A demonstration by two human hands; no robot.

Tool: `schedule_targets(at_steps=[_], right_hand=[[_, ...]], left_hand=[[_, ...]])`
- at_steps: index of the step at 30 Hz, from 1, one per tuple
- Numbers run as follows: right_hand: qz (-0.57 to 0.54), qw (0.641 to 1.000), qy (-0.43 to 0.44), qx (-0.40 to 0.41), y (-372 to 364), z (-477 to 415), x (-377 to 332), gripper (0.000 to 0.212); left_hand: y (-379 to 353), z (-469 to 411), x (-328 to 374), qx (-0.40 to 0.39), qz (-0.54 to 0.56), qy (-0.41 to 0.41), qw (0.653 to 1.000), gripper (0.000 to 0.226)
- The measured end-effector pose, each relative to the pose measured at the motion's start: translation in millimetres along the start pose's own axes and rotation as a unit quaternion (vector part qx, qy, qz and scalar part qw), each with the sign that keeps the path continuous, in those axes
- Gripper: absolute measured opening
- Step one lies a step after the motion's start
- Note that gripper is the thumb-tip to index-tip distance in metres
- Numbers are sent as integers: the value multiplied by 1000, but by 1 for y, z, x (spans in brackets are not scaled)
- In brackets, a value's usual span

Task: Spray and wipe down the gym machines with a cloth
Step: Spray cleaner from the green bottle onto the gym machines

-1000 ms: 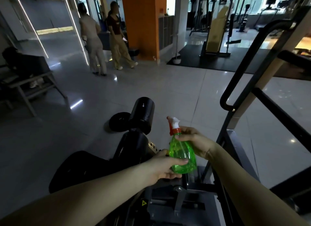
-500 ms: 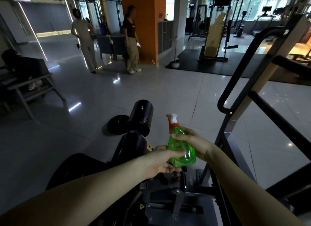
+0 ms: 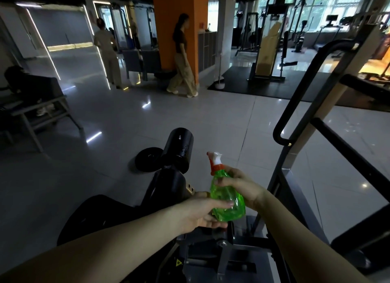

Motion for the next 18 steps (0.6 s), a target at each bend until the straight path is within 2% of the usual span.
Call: schedule_targets(at_steps=[9,14,18], right_hand=[[4,999,23,46,-3,36,22,56],[11,997,-1,80,-7,56,29,75],[21,995,-11,99,-27,64,23,73]], left_hand=[[-12,1,-26,-57,-26,21,998,55],[-11,13,-33,-106,-44,20,993,59],[0,28,-37,-133,-48,16,990,59]])
Point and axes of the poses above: each hand's wrist, its own z-axis away from the middle knuckle, its own y-axis out of the back of the hand, x = y × z, the point moved 4 cm from there along -z, towards the middle knuckle, and after that the axes turned 5 degrees about z, right-handed, at the moved point
